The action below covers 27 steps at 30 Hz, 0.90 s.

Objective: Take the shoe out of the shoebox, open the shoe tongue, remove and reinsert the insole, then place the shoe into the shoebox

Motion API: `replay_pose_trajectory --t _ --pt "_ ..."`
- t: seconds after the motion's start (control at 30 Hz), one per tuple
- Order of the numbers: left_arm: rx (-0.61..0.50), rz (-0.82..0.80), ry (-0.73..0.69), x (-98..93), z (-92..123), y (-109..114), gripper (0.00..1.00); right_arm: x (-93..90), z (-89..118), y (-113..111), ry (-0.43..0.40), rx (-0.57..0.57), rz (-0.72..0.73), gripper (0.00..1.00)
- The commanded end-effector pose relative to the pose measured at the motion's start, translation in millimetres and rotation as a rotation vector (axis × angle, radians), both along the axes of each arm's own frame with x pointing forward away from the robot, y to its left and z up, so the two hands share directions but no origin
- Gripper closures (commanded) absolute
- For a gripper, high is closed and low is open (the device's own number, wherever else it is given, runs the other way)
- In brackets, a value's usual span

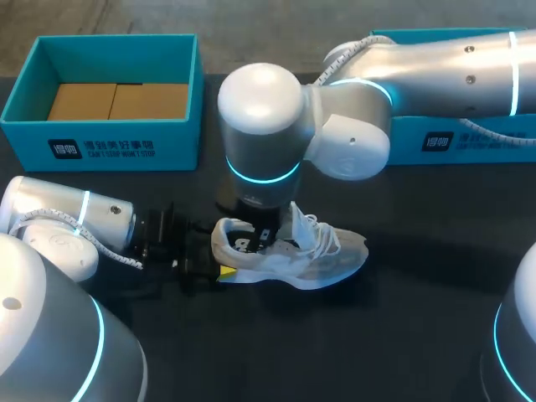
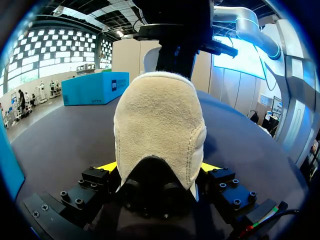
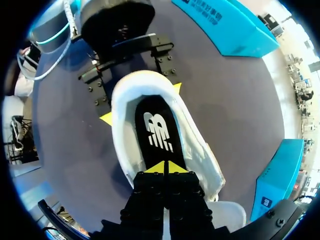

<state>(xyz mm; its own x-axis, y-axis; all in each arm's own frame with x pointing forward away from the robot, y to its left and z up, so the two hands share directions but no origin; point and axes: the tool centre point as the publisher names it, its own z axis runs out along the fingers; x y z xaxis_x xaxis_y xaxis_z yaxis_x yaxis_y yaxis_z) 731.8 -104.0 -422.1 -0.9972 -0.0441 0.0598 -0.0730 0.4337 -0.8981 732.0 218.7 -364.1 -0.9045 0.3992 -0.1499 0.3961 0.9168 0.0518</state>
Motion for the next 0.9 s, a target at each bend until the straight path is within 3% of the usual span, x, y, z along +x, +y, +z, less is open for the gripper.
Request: replay_pose_trajectory --t 0.03,0.33,0.67,0.9 --pt "0.003 -0.001 0.001 0.8 -2.6 0.3 1.0 4.5 -6.3 -0.9 0.005 0.0 -0.002 1.0" --pt "0.003 -0.001 0.001 0.8 -2.6 0.3 1.0 5.1 -5.2 2.2 0.022 -0.005 0.032 1.0" --pt "0.003 -0.001 0.001 0.8 -2.6 0.3 1.0 21.0 -5.7 5.3 0.018 -0.021 0.053 1.0" --pt "0.003 -0.001 0.001 0.8 -2.6 0.3 1.0 14.6 -12.0 1.1 0.033 -0.017 0.054 1.0"
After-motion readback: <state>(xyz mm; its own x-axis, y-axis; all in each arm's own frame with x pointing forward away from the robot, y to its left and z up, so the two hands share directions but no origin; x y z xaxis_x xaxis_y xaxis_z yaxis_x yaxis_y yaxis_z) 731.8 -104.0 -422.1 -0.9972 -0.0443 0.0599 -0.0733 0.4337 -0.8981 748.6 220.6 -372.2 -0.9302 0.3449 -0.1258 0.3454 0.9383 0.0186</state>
